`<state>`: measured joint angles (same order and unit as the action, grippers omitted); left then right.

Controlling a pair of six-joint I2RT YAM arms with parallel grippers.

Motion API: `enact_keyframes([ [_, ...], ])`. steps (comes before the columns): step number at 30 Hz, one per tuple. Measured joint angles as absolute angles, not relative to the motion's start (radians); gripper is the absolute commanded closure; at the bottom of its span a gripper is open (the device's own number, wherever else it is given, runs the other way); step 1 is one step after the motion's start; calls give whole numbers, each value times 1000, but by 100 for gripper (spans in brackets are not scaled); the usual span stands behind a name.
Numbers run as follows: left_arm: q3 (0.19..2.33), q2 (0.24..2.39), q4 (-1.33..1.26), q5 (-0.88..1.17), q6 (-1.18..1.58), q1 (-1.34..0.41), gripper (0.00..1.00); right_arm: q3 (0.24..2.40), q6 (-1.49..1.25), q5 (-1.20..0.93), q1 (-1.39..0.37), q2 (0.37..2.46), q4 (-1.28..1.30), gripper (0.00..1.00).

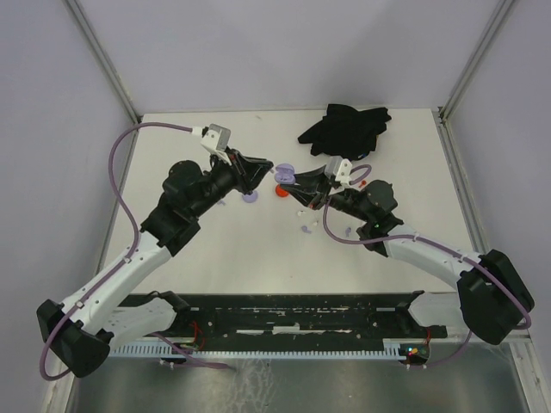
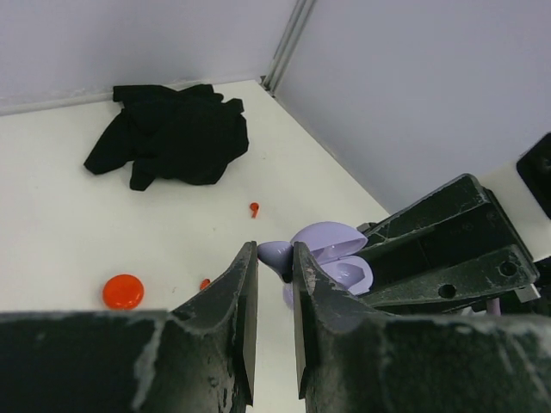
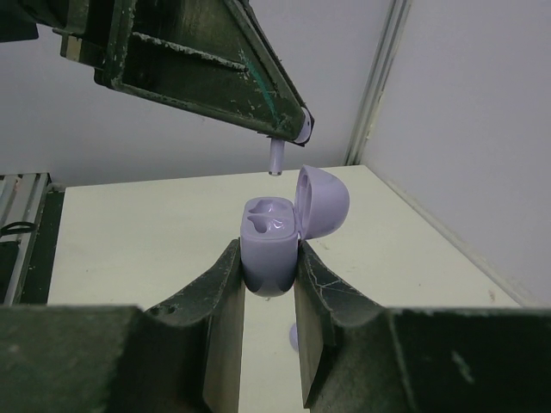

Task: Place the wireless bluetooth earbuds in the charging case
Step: Place the earbud in the charging case.

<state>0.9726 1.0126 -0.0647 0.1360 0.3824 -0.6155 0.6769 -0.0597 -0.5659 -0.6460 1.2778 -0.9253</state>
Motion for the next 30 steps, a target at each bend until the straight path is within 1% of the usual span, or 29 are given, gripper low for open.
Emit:
enact_keyframes([
  [9,962,1023,-138,132,401,-685,89,683,-64,-561,-646,1279,-927,98],
  [18,960,1034,-127,78,392,-732,89,683,-59,-545,-646,1278,-926,98],
  [30,960,1034,-102,26,361,-744,89,683,-55,-541,-646,1279,-903,98],
])
